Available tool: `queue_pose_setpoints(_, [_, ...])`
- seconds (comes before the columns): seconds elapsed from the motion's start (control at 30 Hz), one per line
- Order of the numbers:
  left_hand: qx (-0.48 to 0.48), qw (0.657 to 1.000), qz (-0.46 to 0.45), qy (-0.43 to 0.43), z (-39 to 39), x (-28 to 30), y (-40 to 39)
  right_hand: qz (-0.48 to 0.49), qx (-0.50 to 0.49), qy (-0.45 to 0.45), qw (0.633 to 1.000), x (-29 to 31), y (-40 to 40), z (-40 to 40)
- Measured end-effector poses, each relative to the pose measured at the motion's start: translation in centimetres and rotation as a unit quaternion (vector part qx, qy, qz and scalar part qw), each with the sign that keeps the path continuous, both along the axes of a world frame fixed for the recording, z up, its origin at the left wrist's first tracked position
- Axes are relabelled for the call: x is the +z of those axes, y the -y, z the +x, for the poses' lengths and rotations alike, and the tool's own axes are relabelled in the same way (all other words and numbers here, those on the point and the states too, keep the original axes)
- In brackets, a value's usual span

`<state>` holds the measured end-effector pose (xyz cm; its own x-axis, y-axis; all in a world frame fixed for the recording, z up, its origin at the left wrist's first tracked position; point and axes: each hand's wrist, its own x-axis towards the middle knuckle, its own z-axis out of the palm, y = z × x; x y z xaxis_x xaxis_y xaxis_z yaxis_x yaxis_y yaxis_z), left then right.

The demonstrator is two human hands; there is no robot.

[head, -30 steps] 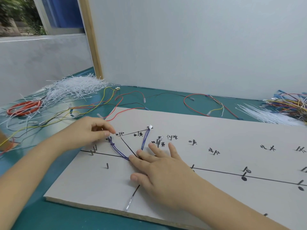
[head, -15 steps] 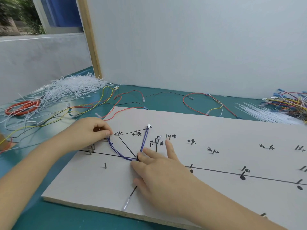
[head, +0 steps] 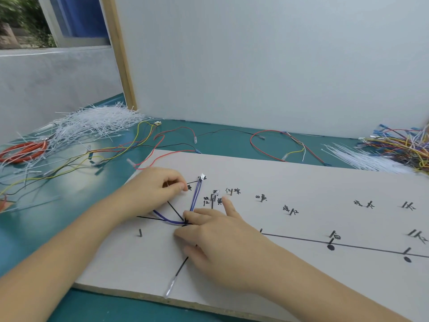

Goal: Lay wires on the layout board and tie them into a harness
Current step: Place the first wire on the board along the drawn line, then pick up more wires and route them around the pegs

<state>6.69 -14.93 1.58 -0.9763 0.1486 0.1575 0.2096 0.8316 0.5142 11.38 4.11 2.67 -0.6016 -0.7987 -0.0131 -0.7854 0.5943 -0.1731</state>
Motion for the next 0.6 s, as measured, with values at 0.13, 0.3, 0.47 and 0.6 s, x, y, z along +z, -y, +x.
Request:
queue_pose_setpoints(0.13, [-0.003, 0.992, 0.084, -0.095, 0.7, -0.5, -0.1, -0.120, -0.050, 0.094, 0.987, 3.5, -2.9, -2.8])
queue_pose_setpoints(0.3, [0.062, 0.953, 0.226, -0.193, 0.6, -0.2, 0.1, -0.113, -0.253, 0.058, 0.959, 4.2, -9.2, -11.4])
queue_pose_setpoints(0.47, [0.056, 0.967, 0.168, -0.185, 0.5, -0.8, 0.0, -0.062, -0.433, 0.022, 0.899, 0.1, -14.3, -20.1])
queue_pose_setpoints(0.6, [0.029, 0.977, 0.110, -0.182, 0.7, -0.9, 0.0, 0.054, -0.419, 0.018, 0.906, -2.3, -14.9, -23.3])
